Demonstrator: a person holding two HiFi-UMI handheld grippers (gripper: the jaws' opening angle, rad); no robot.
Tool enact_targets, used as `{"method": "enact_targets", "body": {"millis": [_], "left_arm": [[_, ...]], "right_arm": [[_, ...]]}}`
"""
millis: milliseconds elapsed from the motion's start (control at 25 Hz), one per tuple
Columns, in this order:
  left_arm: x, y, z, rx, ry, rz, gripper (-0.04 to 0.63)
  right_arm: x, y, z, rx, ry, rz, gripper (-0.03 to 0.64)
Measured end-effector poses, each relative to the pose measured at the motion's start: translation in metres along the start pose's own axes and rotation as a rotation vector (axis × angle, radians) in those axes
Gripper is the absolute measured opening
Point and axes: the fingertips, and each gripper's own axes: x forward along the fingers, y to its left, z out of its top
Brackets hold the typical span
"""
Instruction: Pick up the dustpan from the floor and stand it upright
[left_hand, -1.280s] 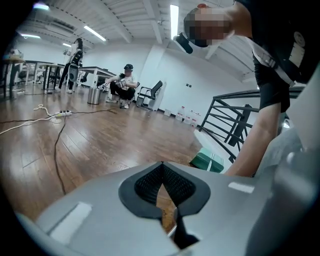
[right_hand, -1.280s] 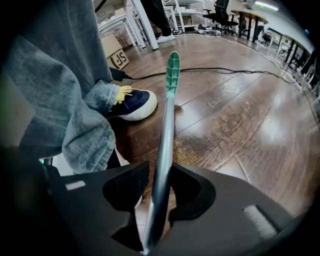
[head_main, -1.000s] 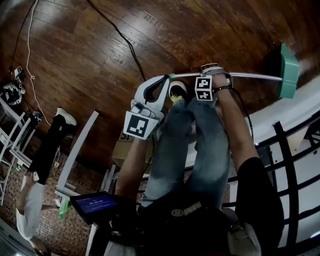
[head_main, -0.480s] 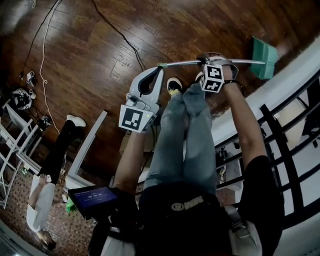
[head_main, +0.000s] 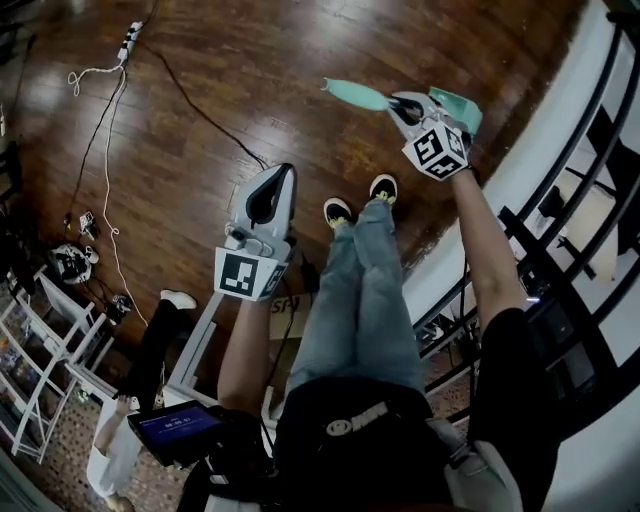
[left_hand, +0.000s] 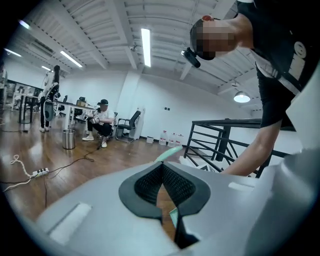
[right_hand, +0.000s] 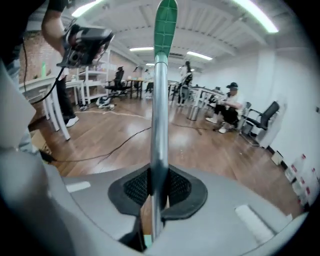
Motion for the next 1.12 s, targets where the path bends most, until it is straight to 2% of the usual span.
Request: {"method": "enact_targets", "body": {"millis": [160,280,480,600,720,920,1120], "left_arm": [[0.021,-0.016,-0.001,0.013,0.032,-0.05,0.018],[0.034,-0.034,-0.004,0.017,0.052,-0.092,0.018],[0.055,-0.052,-0.008,0.039,0.083,-0.149,0.018],[0.065,-0.055,-0.01,0.051,0.101,-0.161,0.018],[0.071,-0.054,-0.008,0.059,0.094,-0.164,0.018],[0.074,-0.048,-0.005,0.063,0.085,-0.155,0.018],[0.073,-0.069,-0.001,0.055,0.096,-0.169,0.018]], "right_arm": [[-0.046,-0.068,-0.011,0.218,-0.14,-0.19,0.051],[-0.076,-0.087,-0.034,0.312,-0.175,-0.266,0.049],[-0.072,-0.067,-0.058,0.363,-0.153,-0.248,0.049],[-0.055,-0.065,-0.051,0.378,-0.155,-0.229,0.048],[-0.038,-0.081,-0.034,0.384,-0.185,-0.249,0.048],[-0.005,-0.087,-0.049,0.394,-0.101,-0.223,0.046],[-0.032,-0.068,-0.08,0.427,-0.046,-0.219,0.049]]}}
